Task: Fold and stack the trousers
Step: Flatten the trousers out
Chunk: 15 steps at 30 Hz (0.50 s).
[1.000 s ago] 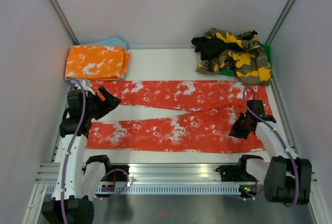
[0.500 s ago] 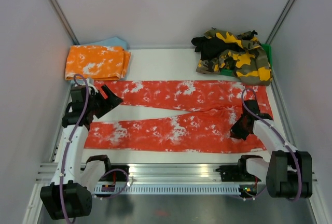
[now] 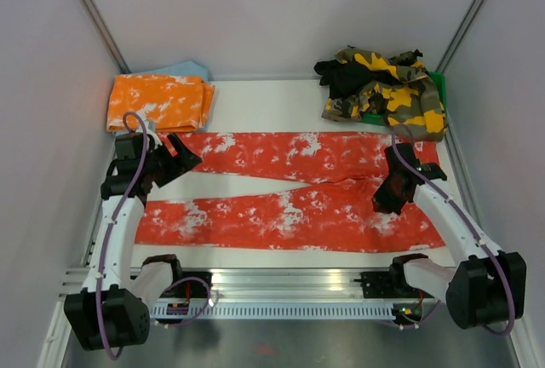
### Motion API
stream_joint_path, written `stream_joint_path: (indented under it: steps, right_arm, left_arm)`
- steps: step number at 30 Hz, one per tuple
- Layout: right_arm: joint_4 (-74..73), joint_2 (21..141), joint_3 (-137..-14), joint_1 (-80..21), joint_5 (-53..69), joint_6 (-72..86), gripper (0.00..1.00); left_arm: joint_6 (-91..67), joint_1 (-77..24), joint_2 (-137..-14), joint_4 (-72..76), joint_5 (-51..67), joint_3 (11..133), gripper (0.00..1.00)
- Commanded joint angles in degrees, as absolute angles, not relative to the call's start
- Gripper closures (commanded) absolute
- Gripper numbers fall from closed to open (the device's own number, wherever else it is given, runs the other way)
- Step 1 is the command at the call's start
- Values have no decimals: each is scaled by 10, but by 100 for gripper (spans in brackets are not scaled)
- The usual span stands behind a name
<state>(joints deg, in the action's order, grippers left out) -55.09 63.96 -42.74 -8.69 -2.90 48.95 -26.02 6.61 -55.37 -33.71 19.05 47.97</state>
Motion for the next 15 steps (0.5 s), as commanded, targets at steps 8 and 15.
stream_joint_path:
  steps: [8,15]
  right_arm:
    - [-441,700,-634,-78,-88,394,7]
    - [-381,700,-639,124,-2,345,2]
  left_arm:
    - [-275,64,-557,-363,200,526,1]
    - [-311,73,-561,-409,155,555,0]
